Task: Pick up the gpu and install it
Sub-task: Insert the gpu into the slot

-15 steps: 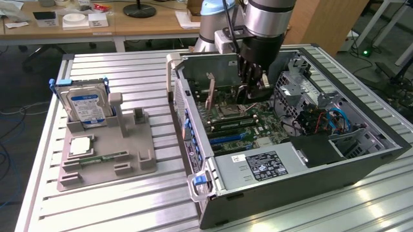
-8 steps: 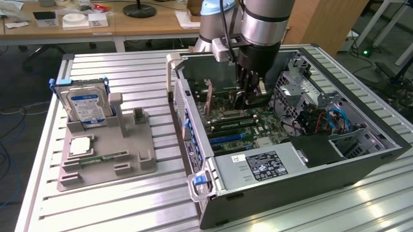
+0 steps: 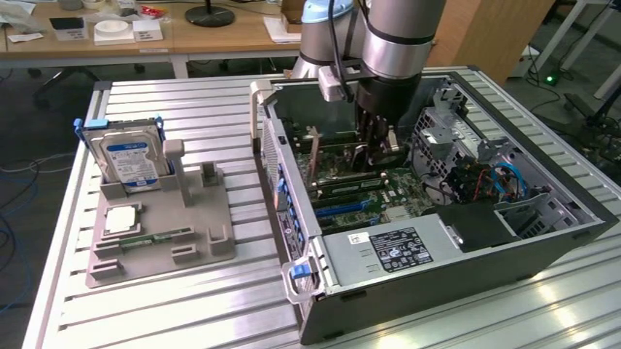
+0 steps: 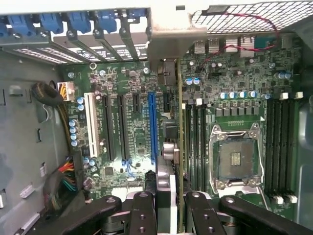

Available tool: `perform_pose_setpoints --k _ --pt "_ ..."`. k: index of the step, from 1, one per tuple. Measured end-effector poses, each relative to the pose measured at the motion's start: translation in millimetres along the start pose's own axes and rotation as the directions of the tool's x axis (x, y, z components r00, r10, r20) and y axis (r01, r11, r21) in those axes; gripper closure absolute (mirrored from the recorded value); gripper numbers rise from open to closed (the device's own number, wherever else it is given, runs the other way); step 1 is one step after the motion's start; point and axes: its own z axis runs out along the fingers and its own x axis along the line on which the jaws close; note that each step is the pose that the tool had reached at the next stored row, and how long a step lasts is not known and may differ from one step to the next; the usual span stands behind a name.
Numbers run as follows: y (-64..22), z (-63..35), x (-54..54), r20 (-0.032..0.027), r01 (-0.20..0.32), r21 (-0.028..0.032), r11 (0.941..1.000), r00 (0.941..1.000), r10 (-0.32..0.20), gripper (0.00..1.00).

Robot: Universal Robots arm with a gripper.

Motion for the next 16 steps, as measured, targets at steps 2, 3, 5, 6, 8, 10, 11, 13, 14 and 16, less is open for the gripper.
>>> perform_pose_setpoints --k 2,3,5,6,8,10,11,13,14,16 --pt "0.4 3.1 0.6 0.0001 0.000 0.0001 1.0000 1.0000 0.000 0.72" --pt "0.9 4.8 0.7 -0.0001 0.000 0.0000 1.0000 1.0000 0.000 0.72" --pt "1.4 7.0 0.9 0.0000 0.000 0.0000 1.0000 1.0000 0.000 0.72" --pt "1.6 8.7 1.4 0.0003 0.002 0.0000 1.0000 1.0000 -0.002 0.72" --pt "2.0 13.8 3.3 0.0011 0.015 -0.0018 0.9999 0.9999 -0.015 0.72" --pt "2.5 19.2 5.0 0.0012 0.018 -0.0044 0.9998 0.9998 -0.018 0.72" --pt "2.7 21.0 5.0 0.0011 0.018 -0.0046 0.9998 0.9998 -0.018 0.72" --pt "3.0 24.1 5.2 0.0012 0.018 -0.0046 0.9998 0.9998 -0.018 0.72" --pt "3.0 25.0 5.7 0.0011 0.017 -0.0047 0.9998 0.9998 -0.017 0.72" --pt "3.2 26.4 6.6 0.0011 0.017 -0.0047 0.9998 0.9999 -0.017 0.72"
